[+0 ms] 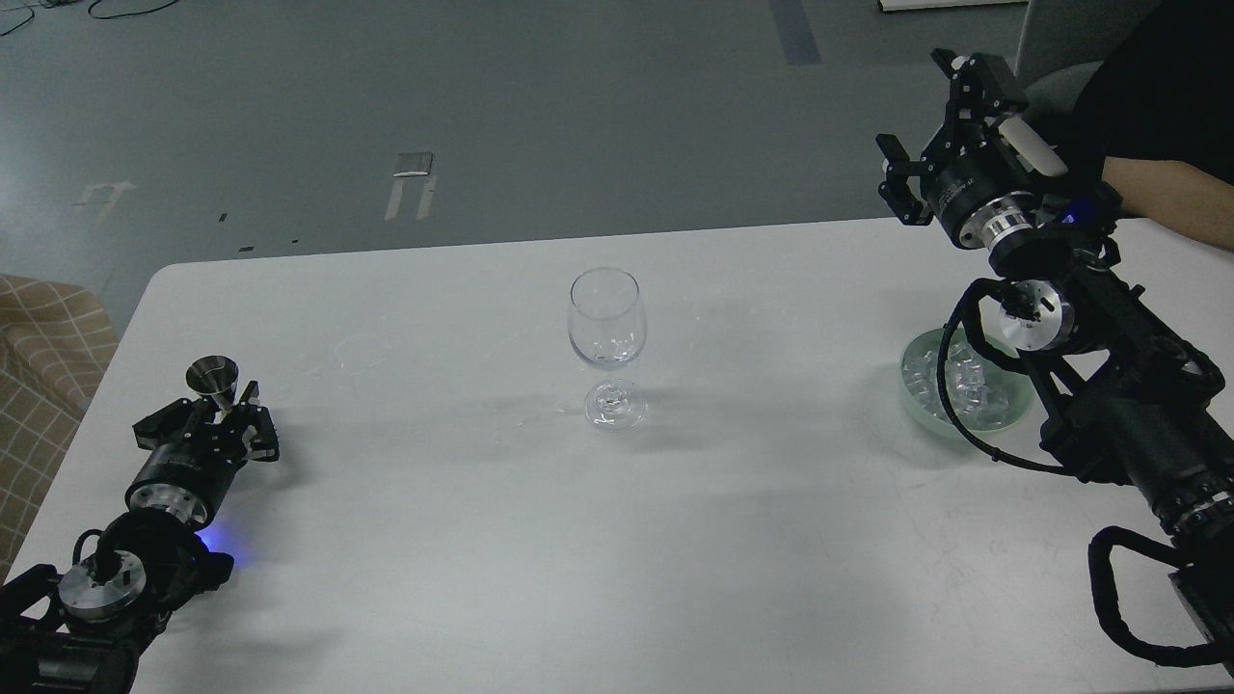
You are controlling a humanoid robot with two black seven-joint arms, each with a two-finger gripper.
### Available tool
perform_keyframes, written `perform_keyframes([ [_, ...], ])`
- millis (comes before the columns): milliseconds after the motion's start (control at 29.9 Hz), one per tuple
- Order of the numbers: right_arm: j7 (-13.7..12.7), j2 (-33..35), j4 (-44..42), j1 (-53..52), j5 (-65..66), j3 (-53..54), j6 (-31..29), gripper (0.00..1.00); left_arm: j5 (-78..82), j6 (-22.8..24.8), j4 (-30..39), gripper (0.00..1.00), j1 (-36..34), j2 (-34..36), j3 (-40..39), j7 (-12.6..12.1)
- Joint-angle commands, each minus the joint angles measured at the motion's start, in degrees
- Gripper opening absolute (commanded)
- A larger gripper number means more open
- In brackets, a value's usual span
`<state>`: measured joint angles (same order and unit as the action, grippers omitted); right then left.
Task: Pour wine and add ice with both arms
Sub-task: 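Lift the silver jigger upright with the left gripper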
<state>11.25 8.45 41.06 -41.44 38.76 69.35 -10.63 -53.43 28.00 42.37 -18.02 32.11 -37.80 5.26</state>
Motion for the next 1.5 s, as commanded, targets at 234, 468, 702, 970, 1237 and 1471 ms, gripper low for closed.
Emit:
perform_keyframes([
  [234,-0.09,-0.02,0.07,0.04,0.00,0.00,0.00,1.00,-0.01,0.00,0.08,0.20,-0.53,-0.03,-0.08,0.01],
  [468,-0.09,-0.02,0.07,-0.04,0.00,0.00,0.00,1.00,-0.01,0.00,0.17,0.20,-0.70,-0.03,-0.25,-0.08],
  [702,-0.09,-0.02,0.07,-0.05,0.00,-0.09,0.00,1.00,-0.01,0.00,0.35,0.20,-1.84,-0.03,-0.34,-0.08],
  [970,-0.09,-0.02,0.07,-0.05,0.00,0.00,0.00,1.00,-0.01,0.00,0.70,0.20,-2.72,0.05,-0.17,-0.17],
  [1237,-0.09,-0.02,0.07,-0.05,0.00,0.00,0.00,1.00,0.08,0.00,1.05,0.18,-4.31,0.14,0.45,-0.34],
  [1471,-0.09,-0.02,0.07,-0.05,0.00,-0.09,0.00,1.00,0.08,0.00,0.96,0.07,-5.01,-0.03,0.54,-0.25],
])
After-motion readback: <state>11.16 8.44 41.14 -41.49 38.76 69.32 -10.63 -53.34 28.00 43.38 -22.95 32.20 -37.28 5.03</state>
